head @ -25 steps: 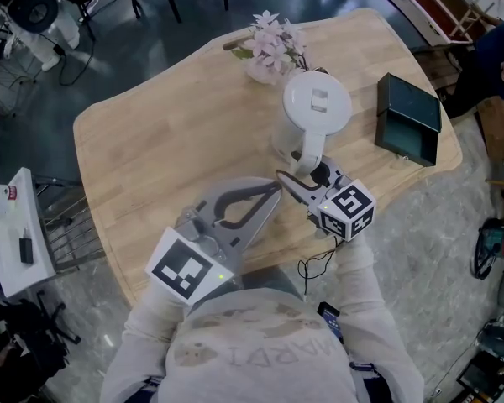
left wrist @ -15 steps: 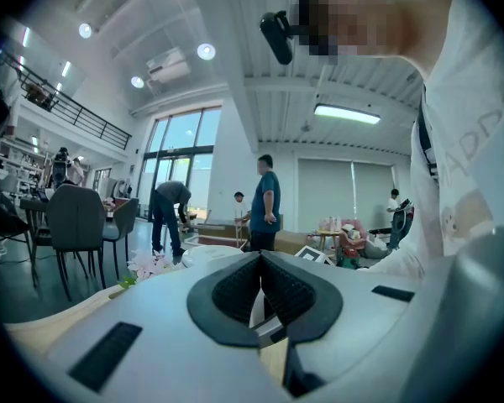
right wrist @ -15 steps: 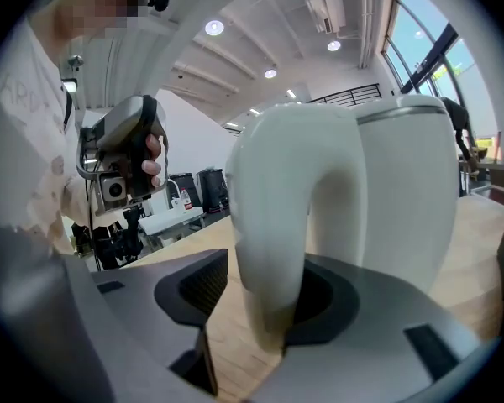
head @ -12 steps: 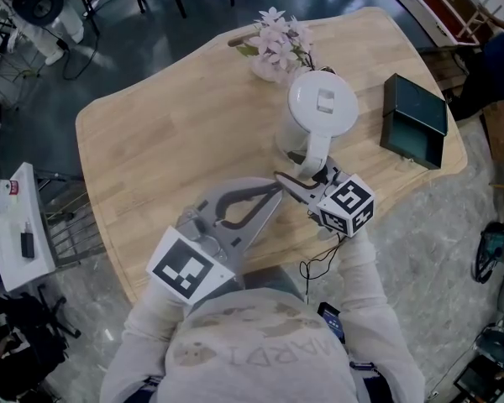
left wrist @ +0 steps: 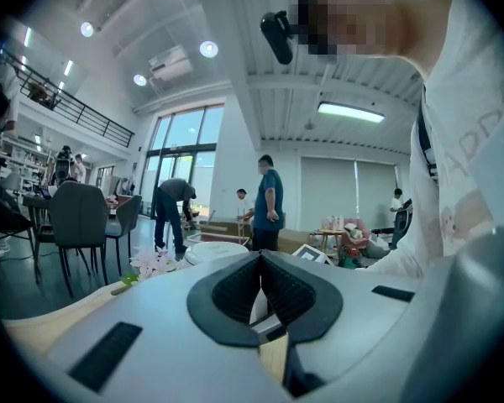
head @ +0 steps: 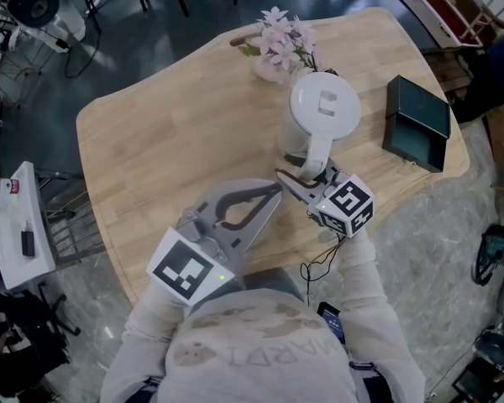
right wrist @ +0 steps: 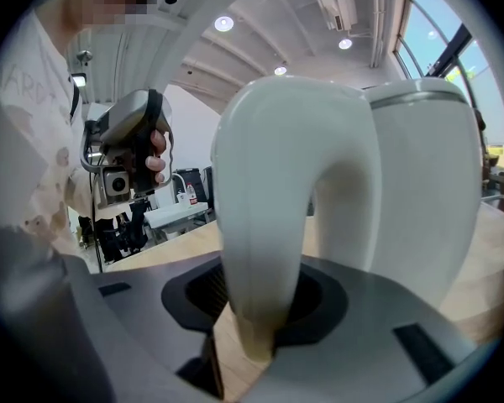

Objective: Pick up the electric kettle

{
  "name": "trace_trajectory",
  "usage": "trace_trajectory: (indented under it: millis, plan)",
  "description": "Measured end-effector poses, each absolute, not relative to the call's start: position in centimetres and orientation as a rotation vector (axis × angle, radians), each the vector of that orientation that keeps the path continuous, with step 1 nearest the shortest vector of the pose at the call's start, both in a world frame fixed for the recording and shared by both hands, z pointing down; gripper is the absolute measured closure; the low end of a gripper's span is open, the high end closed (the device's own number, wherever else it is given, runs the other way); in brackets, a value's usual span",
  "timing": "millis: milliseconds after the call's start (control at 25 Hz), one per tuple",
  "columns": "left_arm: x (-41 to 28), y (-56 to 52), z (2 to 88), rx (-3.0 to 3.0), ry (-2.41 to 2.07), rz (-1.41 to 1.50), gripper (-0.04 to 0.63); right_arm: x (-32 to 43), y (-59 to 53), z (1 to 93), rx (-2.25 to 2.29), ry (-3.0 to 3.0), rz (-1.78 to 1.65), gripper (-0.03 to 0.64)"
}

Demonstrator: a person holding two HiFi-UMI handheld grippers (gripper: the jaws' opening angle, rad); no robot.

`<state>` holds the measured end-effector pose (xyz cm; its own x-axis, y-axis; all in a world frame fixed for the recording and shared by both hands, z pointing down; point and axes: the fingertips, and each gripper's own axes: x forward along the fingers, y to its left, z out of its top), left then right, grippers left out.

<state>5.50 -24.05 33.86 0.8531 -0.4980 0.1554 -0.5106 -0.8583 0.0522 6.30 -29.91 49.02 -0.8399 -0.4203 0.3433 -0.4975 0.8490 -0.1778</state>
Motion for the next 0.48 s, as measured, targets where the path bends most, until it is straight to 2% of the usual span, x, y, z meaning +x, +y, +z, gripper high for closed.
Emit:
trace_trajectory:
  millis: [480]
  plan:
    - [5.40,-24.37,34.09,2.914,-0.816,0.221,0.583,6.25,-30.27,48.83,0.698,-2.748,0.351,0.525]
